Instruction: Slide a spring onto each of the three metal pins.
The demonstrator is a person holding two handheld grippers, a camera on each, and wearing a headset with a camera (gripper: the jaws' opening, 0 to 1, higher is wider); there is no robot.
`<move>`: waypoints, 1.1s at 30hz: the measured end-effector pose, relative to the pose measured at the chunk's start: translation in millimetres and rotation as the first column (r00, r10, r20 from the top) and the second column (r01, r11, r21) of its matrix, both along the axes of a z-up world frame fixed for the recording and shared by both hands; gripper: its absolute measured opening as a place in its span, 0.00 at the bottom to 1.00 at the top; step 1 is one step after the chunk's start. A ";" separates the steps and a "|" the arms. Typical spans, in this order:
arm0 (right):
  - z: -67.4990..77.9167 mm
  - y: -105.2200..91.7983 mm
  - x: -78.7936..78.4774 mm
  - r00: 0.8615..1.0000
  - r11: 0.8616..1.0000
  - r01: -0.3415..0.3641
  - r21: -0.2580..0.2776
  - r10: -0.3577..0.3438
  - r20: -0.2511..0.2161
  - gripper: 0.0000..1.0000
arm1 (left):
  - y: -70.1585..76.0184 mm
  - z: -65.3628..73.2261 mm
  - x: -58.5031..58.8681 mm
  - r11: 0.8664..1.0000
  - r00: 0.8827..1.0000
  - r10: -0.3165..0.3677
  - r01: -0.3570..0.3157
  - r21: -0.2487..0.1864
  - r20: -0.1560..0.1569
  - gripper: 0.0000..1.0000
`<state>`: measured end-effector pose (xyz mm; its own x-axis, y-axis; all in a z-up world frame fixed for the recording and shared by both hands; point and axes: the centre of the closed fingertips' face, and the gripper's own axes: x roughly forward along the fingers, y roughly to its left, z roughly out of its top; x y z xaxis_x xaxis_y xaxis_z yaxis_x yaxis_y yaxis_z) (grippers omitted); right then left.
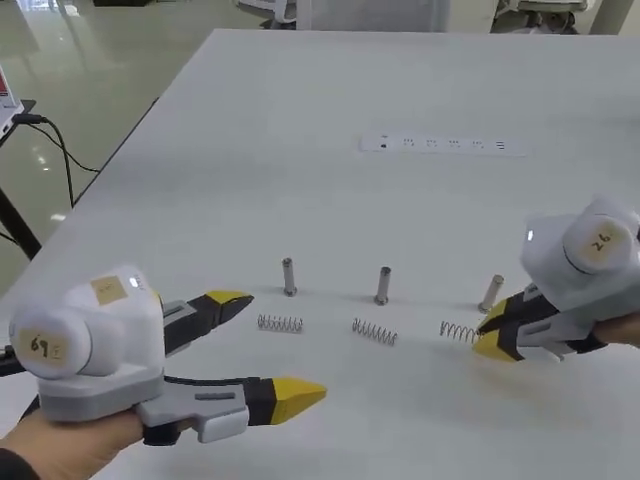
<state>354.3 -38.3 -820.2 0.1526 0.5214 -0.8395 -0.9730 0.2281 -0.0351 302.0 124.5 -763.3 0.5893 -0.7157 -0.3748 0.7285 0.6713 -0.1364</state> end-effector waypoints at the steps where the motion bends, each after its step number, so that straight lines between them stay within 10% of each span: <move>1: 1.7 2.0 -0.5 1.000 1.000 -0.005 0.003 0.005 0.000 0.13 | -2.2 0.0 0.6 1.000 1.000 -0.013 0.013 0.007 0.001 0.75; 33: 20.2 46.8 -23.1 0.984 0.984 -0.177 0.002 0.177 0.003 0.13 | -74.6 -17.5 13.5 0.947 0.952 -0.306 0.305 0.098 -0.007 0.60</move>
<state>331.3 8.5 -800.0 0.0600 0.5422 -0.8381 -0.9979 0.0525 -0.0375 315.5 49.9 -780.8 0.3513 -0.8226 -0.4472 0.9017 0.4258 -0.0749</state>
